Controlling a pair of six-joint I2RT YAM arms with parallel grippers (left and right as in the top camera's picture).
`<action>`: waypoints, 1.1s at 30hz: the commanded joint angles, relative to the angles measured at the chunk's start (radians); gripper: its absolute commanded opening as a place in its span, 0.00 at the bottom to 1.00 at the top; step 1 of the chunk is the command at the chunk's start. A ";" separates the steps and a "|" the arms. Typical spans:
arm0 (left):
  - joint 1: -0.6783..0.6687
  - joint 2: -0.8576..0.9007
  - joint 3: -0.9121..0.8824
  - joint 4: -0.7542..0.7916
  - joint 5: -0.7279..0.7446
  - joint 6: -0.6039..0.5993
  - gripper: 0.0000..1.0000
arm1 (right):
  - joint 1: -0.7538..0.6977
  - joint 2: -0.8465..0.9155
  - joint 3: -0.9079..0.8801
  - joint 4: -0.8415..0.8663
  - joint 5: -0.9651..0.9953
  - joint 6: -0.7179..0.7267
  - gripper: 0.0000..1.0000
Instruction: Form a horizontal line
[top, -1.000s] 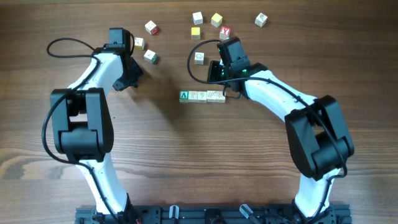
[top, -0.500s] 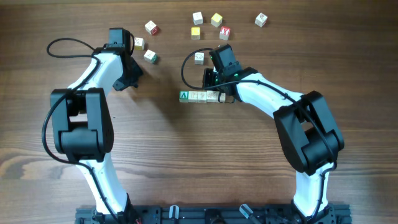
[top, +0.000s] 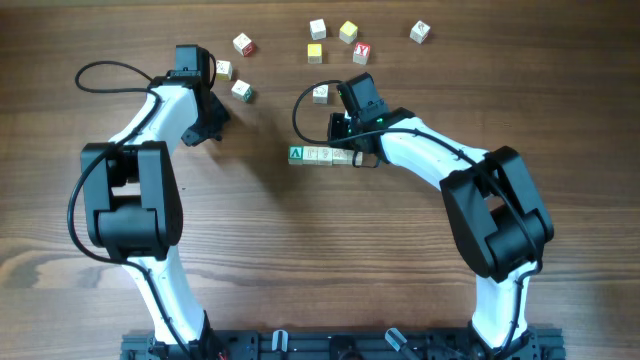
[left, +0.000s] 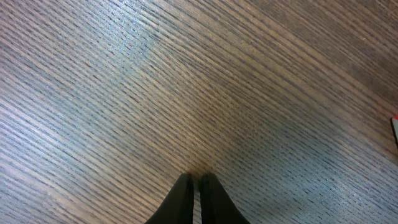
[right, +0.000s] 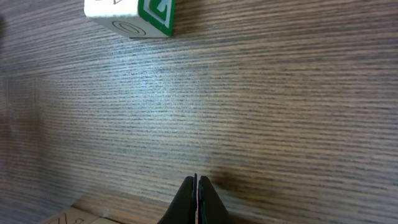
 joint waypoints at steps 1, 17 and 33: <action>-0.001 0.013 -0.001 0.004 0.009 -0.010 0.09 | 0.006 -0.051 0.026 -0.008 0.013 -0.006 0.04; -0.001 0.013 -0.001 0.005 0.009 -0.010 0.09 | 0.006 -0.075 0.026 -0.047 0.013 -0.005 0.05; -0.001 0.013 -0.001 0.006 0.009 -0.009 0.09 | 0.006 -0.075 0.026 -0.065 -0.018 -0.001 0.05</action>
